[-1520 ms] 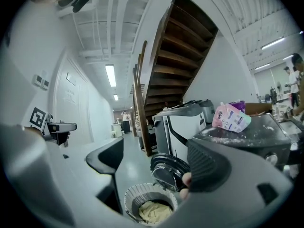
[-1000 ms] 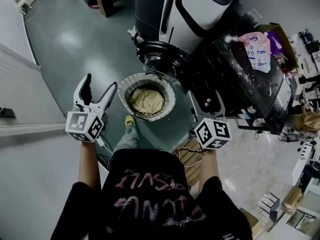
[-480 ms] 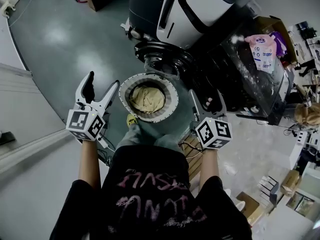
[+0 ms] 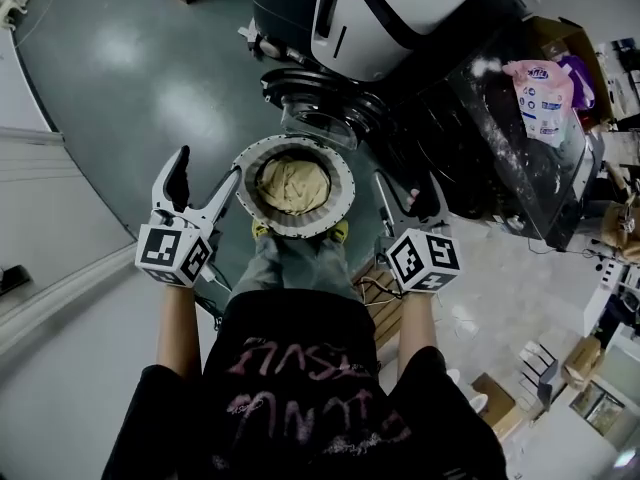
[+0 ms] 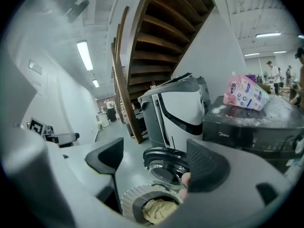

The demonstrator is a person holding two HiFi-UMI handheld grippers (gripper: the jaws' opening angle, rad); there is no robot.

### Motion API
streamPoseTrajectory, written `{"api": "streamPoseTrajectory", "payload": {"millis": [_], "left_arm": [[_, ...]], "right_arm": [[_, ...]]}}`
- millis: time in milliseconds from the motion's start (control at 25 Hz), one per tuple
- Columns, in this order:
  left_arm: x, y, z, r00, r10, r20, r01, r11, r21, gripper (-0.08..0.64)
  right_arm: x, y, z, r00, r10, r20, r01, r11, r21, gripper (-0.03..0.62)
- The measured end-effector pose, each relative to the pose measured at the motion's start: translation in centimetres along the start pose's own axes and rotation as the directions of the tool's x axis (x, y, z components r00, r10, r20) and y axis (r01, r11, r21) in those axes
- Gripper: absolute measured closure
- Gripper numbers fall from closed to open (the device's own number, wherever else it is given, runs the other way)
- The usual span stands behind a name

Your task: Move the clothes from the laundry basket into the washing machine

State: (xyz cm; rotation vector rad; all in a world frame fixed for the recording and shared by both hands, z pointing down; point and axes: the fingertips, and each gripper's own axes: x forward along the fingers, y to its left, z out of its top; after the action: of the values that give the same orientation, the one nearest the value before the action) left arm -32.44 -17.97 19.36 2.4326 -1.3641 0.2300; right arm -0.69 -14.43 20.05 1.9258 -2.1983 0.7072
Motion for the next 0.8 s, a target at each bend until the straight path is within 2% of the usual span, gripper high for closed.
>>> {"api": "streamPoseTrajectory", "payload": {"millis": [360,640,800], "left_arm": [[1.9,-0.8,-6.2,0.989,0.034,-0.141,-0.038,0.999,-0.024,0.147],[3.5,0.2,-11.9,0.973,0.039,-0.229,-0.063,0.993,-0.098,0.147],[5.0,0.6,-16.0,0.957,0.025,-0.289,-0.06,0.992,-0.112,0.147]], "right_arm": [[4.0,-1.9,-3.8,0.991,0.075,-0.111,-0.074,0.997,0.015,0.176],[6.1,-2.7,-9.3,0.974,0.075,-0.212,-0.064,0.996,0.058,0.176],[7.9,-3.0,-12.7,0.962,0.078,-0.262,-0.065,0.996,0.06,0.176]]}}
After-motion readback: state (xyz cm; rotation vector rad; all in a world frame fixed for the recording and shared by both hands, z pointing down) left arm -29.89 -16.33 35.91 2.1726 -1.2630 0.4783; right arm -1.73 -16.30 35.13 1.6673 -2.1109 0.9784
